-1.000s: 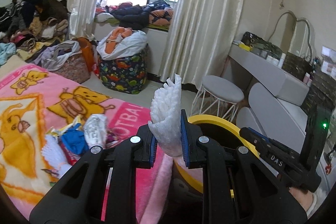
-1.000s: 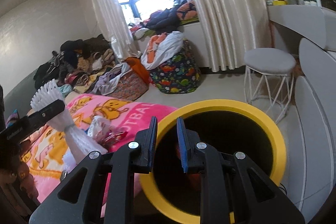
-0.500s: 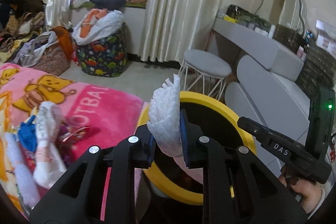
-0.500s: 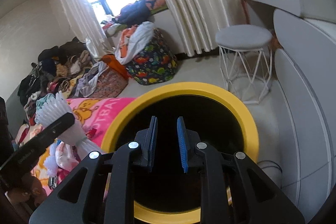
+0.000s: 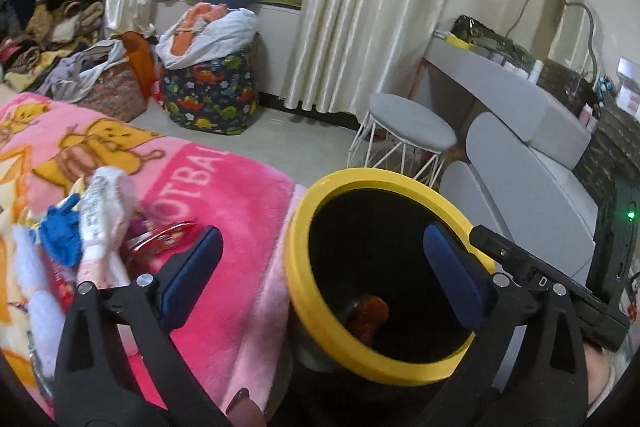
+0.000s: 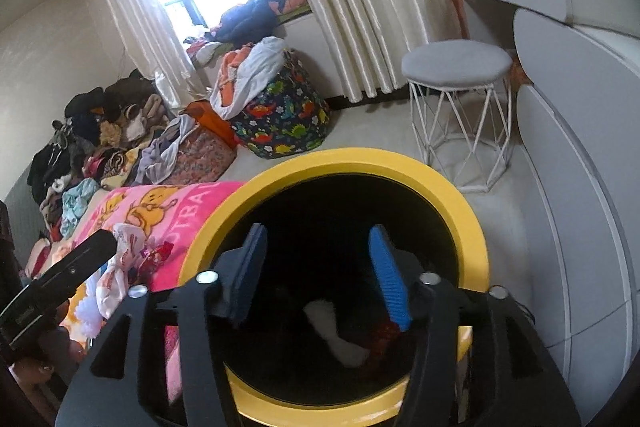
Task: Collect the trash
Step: 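Open the right tool dropping the red bag while the left tool drops the foam mesh, then move both open tools back over the trash on the blanket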
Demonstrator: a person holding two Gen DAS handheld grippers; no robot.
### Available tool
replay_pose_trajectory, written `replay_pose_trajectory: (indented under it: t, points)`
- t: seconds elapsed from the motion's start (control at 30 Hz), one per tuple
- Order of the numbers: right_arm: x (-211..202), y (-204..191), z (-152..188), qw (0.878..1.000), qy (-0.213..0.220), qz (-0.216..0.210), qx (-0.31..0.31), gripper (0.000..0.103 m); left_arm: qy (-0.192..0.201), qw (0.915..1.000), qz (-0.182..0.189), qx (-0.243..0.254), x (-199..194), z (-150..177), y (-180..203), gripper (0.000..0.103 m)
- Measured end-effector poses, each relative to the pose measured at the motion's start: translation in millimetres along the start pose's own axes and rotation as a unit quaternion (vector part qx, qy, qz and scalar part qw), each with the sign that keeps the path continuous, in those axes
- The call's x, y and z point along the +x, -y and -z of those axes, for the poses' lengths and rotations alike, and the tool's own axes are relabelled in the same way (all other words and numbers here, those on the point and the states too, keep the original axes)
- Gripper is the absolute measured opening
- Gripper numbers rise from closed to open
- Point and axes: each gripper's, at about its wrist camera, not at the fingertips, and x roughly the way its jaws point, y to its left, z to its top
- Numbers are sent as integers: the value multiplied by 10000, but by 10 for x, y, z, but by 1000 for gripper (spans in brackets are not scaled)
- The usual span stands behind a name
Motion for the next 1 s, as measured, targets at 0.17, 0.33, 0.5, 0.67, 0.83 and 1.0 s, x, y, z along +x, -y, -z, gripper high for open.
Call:
replay_pose_trajectory:
  t: [0.17, 0.33, 0.5, 0.67, 0.83, 1.0]
  points:
    - [-21, -135, -13, 9998, 98, -104, -109, 69, 150, 9997, -203, -63, -219, 9, -138, 93]
    - [-39, -314, -6, 9993, 151, -202, -275, 76, 316, 9983, -452, -190, -448, 24, -303, 92]
    - [-74, -497, 2, 9980, 214, -337, -488, 80, 463, 9964, -644, -297, -634, 33, -443, 93]
    - [-78, -654, 2, 9968, 203, -459, -626, 82, 604, 9943, -778, -420, -798, 63, -592, 93]
    - [-81, -839, 35, 9947, 150, -606, -811, 83, 690, 9918, -890, -608, -927, 93, -736, 92]
    - [-72, -1062, 98, 9919, 64, -802, -981, 84, 753, 9889, -1011, -787, -1051, 135, -904, 92]
